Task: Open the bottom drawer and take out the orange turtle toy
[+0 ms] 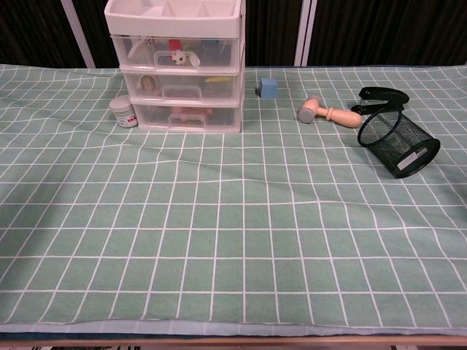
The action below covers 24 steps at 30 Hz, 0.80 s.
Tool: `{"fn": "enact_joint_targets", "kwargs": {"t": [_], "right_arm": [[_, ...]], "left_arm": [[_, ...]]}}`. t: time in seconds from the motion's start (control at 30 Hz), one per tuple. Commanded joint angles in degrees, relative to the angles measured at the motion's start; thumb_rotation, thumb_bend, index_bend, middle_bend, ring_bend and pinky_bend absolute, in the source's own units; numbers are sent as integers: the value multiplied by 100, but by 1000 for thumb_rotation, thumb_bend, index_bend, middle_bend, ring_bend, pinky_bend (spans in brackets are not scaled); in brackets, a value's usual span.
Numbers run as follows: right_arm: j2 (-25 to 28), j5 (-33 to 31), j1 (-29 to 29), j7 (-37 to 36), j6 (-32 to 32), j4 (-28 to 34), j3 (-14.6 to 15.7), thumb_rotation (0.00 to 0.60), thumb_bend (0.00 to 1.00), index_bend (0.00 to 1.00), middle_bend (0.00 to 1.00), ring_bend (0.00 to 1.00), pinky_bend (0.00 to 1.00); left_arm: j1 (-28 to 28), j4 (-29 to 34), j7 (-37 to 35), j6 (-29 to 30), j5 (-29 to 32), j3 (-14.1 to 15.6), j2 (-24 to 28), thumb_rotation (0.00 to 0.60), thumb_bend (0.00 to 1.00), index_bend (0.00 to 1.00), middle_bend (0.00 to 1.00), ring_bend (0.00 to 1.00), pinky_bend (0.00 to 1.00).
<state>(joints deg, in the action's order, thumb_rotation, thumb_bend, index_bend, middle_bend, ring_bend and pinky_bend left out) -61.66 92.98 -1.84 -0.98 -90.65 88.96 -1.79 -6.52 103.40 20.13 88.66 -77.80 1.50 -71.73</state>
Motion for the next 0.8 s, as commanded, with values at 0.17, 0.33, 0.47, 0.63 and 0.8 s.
{"fn": "enact_joint_targets", "kwargs": {"t": [0.17,0.33,0.47,0.63,0.8], "right_arm": [[1,0,2,-2,-7,-6,-1,600,6,0,0,0,209],[-1,9,-4,-13,6,-4,8,600,5,0,0,0,209],[1,3,-1,-22,3,9,8,600,5,0,0,0,209],[-20,-46,-10,-4,32,16,-12,600,5,0,0,0,209],[-21,-81,-12,-10,37,11,-29,600,5,0,0,0,209]], "left_arm": [[21,19,22,-69,42,-44,14,600,6,0,0,0,16],[41,42,29,-87,34,-71,17,600,6,0,0,0,16],[47,32,23,-112,22,-95,2,600,6,0,0,0,16],[41,25,21,-164,46,-140,-30,600,7,0,0,0,17],[30,49,-4,-212,48,-181,-51,600,18,0,0,0,31]]}}
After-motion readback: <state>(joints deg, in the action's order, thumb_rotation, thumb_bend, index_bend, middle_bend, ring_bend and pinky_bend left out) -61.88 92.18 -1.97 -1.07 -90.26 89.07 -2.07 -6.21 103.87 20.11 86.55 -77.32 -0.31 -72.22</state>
